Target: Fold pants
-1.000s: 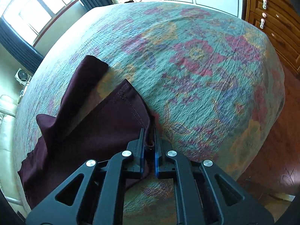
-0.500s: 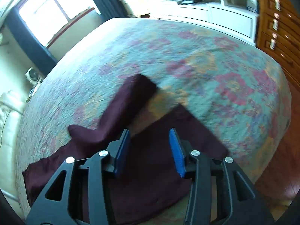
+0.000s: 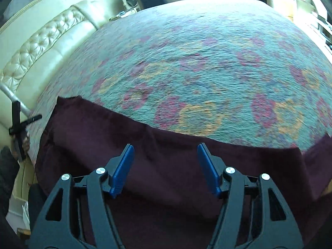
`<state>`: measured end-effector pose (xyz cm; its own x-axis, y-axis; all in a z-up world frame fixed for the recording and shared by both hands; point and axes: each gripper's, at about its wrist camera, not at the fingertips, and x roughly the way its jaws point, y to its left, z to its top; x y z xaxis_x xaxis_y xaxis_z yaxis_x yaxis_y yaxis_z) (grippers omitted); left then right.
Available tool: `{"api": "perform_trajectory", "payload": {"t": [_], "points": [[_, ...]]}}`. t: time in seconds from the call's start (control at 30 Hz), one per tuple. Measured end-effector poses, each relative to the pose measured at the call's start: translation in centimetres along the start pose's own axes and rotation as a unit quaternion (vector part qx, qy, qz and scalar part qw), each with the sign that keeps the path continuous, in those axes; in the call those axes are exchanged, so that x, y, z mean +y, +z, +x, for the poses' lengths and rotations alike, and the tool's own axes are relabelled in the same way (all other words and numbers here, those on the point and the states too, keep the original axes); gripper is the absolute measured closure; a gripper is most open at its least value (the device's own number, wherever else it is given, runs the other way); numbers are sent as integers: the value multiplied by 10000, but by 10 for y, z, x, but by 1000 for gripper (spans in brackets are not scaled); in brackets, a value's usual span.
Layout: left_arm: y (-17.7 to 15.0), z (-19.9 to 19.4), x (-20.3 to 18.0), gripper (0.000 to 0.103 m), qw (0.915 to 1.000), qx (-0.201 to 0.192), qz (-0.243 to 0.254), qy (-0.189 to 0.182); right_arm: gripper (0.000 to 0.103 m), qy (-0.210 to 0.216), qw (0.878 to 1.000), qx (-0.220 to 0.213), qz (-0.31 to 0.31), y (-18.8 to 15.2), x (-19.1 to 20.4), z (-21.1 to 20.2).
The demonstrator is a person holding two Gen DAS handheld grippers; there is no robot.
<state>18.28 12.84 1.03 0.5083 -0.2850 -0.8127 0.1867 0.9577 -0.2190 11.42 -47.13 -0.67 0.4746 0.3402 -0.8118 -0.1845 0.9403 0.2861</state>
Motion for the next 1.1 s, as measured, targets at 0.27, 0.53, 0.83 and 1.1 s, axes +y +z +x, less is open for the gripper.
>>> {"api": "perform_trajectory", "payload": {"t": [0.27, 0.53, 0.83, 1.1], "points": [[39, 78, 8, 5, 9964, 581, -20, -617, 34, 420, 9964, 647, -350, 32, 17, 59], [47, 100, -14, 82, 9921, 908, 458, -738, 34, 901, 9857, 1090, -919, 51, 41, 85], [52, 76, -15, 89, 9928, 704, 636, -730, 91, 383, 9759, 1518, -1521, 40, 74, 104], [43, 0, -19, 89, 9907, 83, 635, -1198, 93, 150, 9814, 338, -1886, 18, 110, 11]]}}
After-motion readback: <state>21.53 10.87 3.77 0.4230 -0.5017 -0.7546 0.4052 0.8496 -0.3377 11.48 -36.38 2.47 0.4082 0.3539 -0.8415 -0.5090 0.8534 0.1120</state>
